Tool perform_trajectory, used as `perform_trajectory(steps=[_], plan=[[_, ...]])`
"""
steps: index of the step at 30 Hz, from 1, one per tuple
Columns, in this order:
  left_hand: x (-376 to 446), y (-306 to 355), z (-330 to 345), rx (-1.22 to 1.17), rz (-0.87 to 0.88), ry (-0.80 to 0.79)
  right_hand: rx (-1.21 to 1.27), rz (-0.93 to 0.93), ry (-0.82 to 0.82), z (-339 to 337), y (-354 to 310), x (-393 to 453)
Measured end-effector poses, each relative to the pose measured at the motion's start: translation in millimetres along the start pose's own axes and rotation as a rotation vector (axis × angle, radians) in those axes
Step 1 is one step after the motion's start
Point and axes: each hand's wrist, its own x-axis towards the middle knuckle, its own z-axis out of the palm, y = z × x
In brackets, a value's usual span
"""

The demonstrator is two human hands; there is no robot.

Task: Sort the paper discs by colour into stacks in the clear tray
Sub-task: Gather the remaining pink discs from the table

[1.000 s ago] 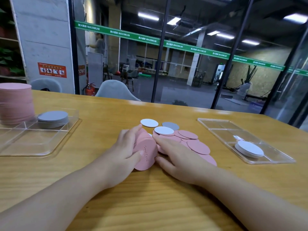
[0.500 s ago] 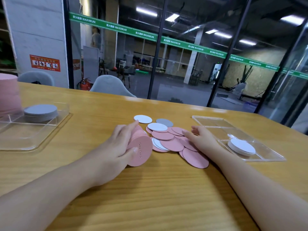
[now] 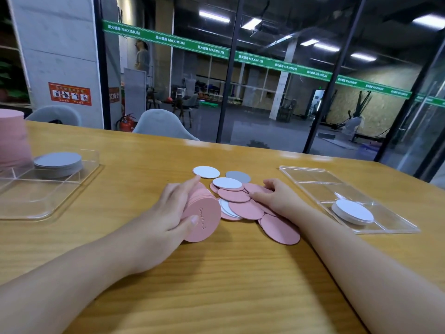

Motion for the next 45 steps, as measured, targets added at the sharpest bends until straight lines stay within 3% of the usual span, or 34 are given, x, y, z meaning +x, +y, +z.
perform_trajectory(steps=[5, 9, 15, 19, 22, 34, 39, 42, 45], plan=[[0, -7, 2, -0.01, 0.002, -0.008, 0.065, -0.086, 0.064, -1, 3, -7], [-1, -7, 1, -0.041, -0.011, -0.002, 0.182, -0.199, 0.213, -4, 0, -20], [6, -9, 2, -0.353, -0.148, 0.103, 0.254, -0.495, 0.359, 2, -25, -48], [7, -9, 2, -0.371, -0.182, 0.127, 0.102, -0.773, 0.159, 19, -43, -67], [8, -10, 2, -0.322, -0.183, 0.122, -0.063, -0.872, 0.034, 32, -45, -69], [9, -9, 2, -0.239, -0.197, 0.13, -0.186, -0.975, 0.008, 32, -50, -73], [9, -7, 2, -0.244, -0.188, 0.152, -0.135, -0.768, -0.058, 23, -51, -69], [9, -8, 2, -0.26, -0.184, 0.158, -0.068, -0.596, -0.005, 14, -43, -62], [9, -9, 2, -0.266, -0.183, 0.186, 0.049, -0.542, 0.081, 10, -35, -59]])
